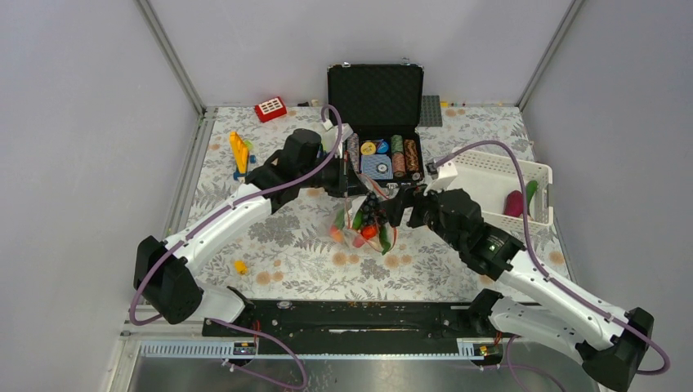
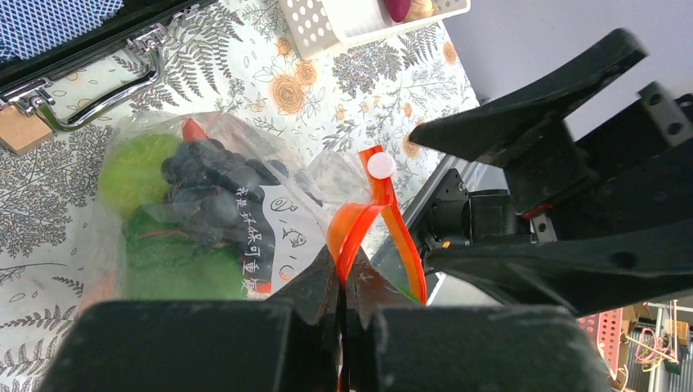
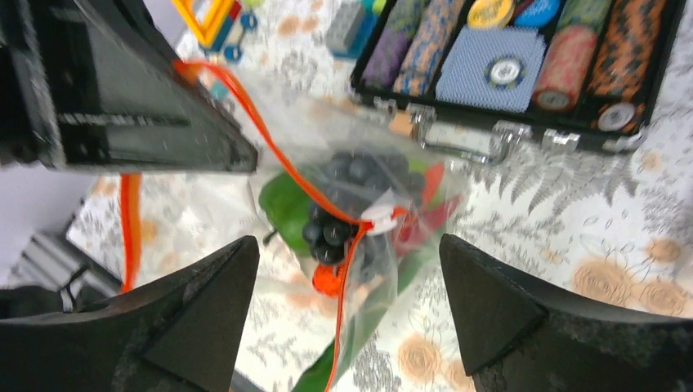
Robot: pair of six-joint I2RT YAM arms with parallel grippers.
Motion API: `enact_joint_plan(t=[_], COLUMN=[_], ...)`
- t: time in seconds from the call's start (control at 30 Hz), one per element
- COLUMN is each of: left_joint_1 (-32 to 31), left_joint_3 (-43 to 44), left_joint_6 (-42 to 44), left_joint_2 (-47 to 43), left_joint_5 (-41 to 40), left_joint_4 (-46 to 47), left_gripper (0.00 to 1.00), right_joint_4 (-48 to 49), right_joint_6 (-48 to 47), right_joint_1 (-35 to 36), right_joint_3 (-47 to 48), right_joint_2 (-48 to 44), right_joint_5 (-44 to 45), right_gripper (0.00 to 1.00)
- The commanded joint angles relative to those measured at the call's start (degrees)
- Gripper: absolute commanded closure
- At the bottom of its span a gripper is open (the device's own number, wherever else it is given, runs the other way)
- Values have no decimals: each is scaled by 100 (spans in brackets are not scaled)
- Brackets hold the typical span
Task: Place the food in the zip-top bag and seal the zipper
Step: Adjust the zipper food storage bag at the center of the board.
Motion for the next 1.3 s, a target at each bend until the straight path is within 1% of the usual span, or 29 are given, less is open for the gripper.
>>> enact_joint_plan(t=[0.0,0.07,0.1,0.17,0.2,0.23,0.27,0.4,0.47,0.53,0.63,0.73,0.8,0.87,0.97,1.07,1.17,1.2,1.23,1.27], left_joint_1=[-17,-19,-19,-11,-14,-18,-19,-16,-19,-20,-27,-23,-24,-23,-23,-26,-23,-26,-27,-24], left_joint_3=[125,119,113,95,86,72,50,-112,-122,-57,113,244,313,432,615,729,715,663,579,493], left_joint_6=[137,147,156,171,181,201,224,292,359,577,1006,1456,1717,1900,2100,2224,2252,2237,2220,2213], left_joint_2=[-65,-53,-69,-89,-107,-127,-156,-315,-382,-450,-637,-849,-928,-883,-711,-556,-513,-538,-579,-631], left_joint_5=[198,192,209,232,236,236,232,154,68,-160,-1079,-1561,-1640,-1688,-1513,-907,-544,-501,-450,-384], left_joint_4=[209,185,185,156,116,69,19,-60,-152,-473,-985,-1141,-1117,-1121,-1151,-1138,-1111,-1091,-1072,-1062], left_gripper=[100,100,100,100,100,100,99,98,98,99,99,98,97,96,96,95,84,76,59,45], right_joint_4=[-642,-668,-621,-662,-752,-870,-961,-996,-1023,-1265,-1678,-2542,-3191,-3502,-3543,-3503,-3381,-3330,-3268,-3197], right_joint_6=[8,153,212,323,363,406,441,598,666,658,481,477,656,891,1032,1136,1340,1417,1504,1593], right_joint_1=[26,24,26,26,26,26,26,26,26,26,26,26,26,25,26,26,26,26,26,26], right_joint_3=[256,258,226,225,254,321,390,495,561,754,1226,1939,2477,2830,3043,3046,2835,2720,2581,2435], right_joint_2=[157,216,261,411,493,583,675,980,1019,878,515,367,424,472,547,593,619,629,638,647], right_joint_5=[-689,-834,-784,-378,-139,104,187,-265,-404,-548,-1008,-1198,-1185,-1341,-1676,-1510,-1042,-885,-733,-628], right_gripper=[12,14,18,30,38,44,51,81,99,100,100,100,100,100,100,100,100,100,100,100])
